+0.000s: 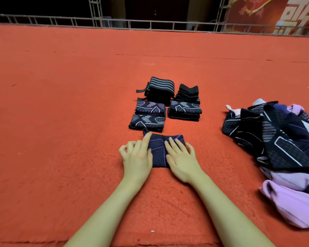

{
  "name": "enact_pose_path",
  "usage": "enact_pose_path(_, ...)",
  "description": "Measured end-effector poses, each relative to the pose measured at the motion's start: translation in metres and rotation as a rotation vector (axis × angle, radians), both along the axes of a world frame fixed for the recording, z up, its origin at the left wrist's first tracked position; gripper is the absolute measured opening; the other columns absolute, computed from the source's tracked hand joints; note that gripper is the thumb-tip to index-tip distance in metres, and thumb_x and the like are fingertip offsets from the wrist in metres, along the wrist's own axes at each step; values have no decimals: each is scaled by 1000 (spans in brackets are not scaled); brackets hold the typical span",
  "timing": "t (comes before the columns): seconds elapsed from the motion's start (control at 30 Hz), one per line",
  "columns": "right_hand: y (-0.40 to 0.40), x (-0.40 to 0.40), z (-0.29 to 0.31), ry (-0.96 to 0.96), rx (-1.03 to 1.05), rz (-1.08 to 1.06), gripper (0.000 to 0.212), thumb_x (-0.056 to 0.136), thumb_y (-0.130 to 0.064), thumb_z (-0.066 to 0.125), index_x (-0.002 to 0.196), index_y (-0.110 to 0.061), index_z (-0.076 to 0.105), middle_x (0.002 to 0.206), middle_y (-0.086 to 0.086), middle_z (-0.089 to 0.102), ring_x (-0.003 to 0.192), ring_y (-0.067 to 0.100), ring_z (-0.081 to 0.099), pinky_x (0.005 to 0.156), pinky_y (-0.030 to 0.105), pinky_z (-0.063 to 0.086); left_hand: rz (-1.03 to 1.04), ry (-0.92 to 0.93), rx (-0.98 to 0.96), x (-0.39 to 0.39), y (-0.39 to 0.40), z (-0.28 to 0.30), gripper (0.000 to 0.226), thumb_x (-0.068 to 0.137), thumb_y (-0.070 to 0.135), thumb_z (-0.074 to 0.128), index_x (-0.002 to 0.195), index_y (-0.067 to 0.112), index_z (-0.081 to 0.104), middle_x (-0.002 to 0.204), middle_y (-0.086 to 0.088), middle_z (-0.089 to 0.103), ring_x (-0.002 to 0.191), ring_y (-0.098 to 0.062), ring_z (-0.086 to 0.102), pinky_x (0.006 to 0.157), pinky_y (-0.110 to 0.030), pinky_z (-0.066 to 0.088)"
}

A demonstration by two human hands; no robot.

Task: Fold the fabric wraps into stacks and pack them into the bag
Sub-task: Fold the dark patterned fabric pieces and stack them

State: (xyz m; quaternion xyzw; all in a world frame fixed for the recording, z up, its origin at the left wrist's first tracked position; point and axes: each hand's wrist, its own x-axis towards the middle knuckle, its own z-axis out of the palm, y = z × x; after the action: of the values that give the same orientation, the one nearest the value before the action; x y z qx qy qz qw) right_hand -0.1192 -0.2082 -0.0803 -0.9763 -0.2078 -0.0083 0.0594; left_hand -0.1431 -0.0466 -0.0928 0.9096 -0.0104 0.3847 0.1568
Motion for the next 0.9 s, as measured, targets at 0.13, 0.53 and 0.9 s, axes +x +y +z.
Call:
enact_pose_path(0.13, 3, 3, -2, -52, 164, -92, 88, 73, -53, -9, 149, -28, 27, 152, 4, 24, 139, 21, 15, 109, 33, 2, -157, -64, -190, 5, -14, 17, 45, 83, 28, 48, 128, 27, 47, 86, 10, 60, 86, -7, 50, 85, -31, 23)
enact_pose_path(0.53, -13, -8, 6, -189, 1030, -546, 58, 87, -48, 25, 121, -14, 58, 124, 3, 51, 119, 21, 41, 93, 26, 17, -482, 510, -172, 25, -63, 29, 53, 93, 8, 46, 145, 8, 33, 154, -7, 27, 139, -24, 27, 113, -33, 19)
enact_pose_path(0.9, -18, -10, -7, -146, 526, -551, 33, 94, -35, 49, 115, -13, 62, 135, 3, 40, 125, 22, 31, 103, 37, 16, -476, 925, 367, 45, -32, 37, 51, 103, 35, 22, 152, 36, 6, 159, 14, -4, 146, -10, -8, 117, -44, -4)
